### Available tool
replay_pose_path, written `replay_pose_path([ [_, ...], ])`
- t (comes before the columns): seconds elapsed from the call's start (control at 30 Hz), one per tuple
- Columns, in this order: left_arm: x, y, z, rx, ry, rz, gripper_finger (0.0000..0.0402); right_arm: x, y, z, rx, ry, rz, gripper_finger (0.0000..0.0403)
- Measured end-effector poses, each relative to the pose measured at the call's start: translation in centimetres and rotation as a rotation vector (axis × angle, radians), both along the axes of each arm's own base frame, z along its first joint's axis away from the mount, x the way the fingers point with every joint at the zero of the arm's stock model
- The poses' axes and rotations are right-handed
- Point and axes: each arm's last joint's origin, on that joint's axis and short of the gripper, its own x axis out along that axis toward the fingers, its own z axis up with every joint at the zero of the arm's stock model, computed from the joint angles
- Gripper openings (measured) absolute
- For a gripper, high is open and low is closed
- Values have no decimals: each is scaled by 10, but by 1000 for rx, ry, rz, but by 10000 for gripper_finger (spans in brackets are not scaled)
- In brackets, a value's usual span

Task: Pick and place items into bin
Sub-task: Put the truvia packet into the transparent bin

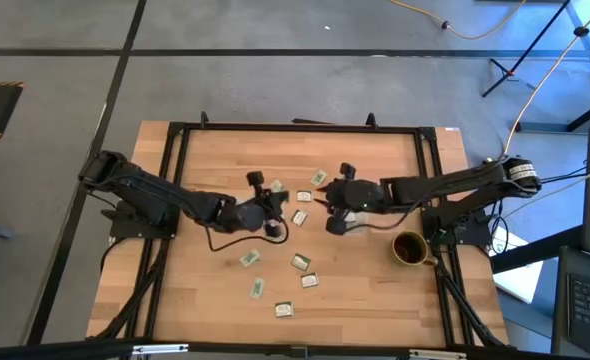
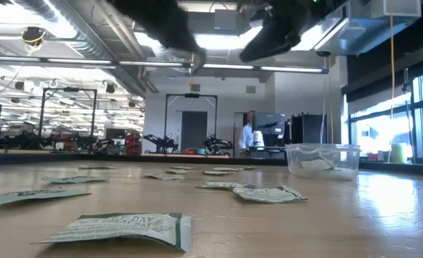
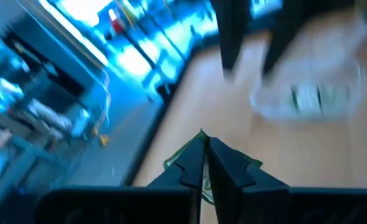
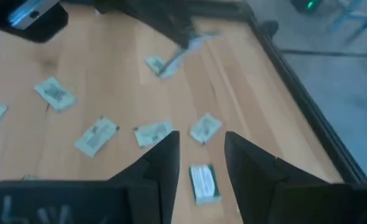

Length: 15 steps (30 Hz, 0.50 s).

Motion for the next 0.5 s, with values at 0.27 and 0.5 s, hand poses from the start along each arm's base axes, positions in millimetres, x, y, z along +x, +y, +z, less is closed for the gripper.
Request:
replay_pose_path([
  [0.27,11,9,24,59,-182,-47,12,13,2,3,-33,-117,24,131],
  [0.5,11,13,24,58,-184,-32,11,17,3,12,-21,-215,21,131],
])
